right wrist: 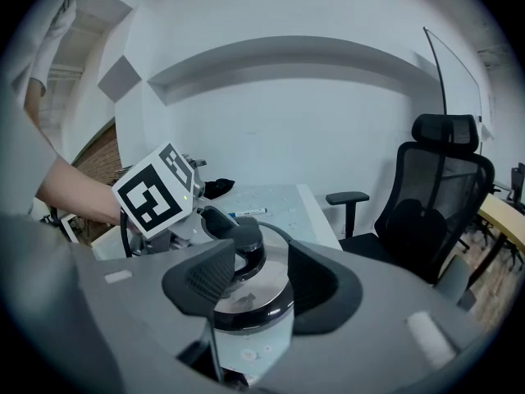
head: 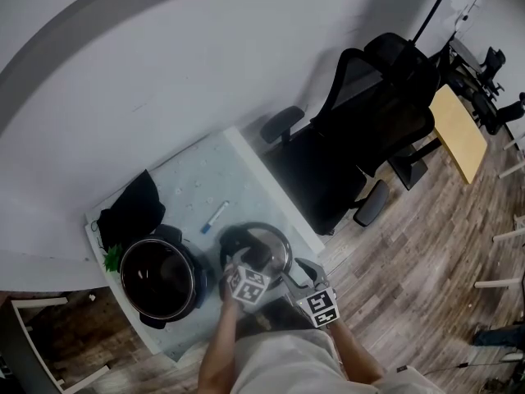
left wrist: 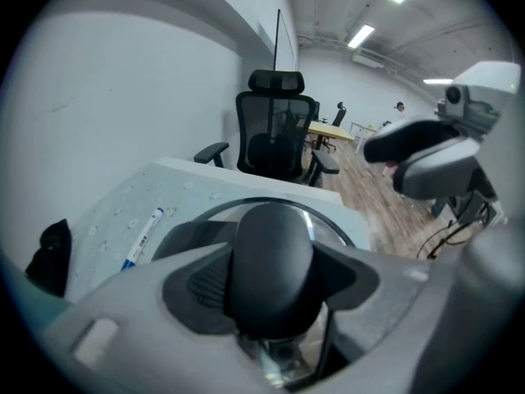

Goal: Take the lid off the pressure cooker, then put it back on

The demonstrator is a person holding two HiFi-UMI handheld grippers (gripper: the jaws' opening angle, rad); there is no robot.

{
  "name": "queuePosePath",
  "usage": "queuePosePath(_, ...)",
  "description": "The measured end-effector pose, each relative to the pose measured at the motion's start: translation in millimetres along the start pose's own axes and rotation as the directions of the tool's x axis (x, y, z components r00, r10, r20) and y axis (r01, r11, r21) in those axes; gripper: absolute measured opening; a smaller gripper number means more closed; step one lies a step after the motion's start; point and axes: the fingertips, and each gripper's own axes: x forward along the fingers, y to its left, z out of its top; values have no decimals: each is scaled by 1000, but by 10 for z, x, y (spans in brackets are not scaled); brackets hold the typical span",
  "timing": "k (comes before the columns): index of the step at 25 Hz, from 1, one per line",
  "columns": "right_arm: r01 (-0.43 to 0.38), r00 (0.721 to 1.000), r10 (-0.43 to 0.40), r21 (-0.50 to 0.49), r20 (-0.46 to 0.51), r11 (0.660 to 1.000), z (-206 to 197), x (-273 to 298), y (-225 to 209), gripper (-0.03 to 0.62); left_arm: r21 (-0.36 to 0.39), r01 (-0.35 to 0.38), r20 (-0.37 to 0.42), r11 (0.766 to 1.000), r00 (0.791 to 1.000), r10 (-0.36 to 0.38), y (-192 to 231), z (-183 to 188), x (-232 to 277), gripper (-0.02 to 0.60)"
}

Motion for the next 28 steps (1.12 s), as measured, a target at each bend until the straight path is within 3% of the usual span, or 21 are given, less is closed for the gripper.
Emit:
queuePosePath(8,7,1000,-7,7,-1,1000,23,-11,-1,189,8,22,13,1000,1000,-22,-32,65,-74,275)
queuePosePath(15,16,1000,-15,-6,23,1000,261,-148,-38,189,47,56,59,997,997,-59,-108,472,-386,275)
queuePosePath(22,13,996,-10,-41,87,999,849,-394,-22,189,145,89,112,985,988,-106,-212,1033,-899,275)
queuePosePath(28,-16,990,29,-92,139,996,1285,-602,136,189,220,71,135,973,986,-102,-237,1382,-1401,275)
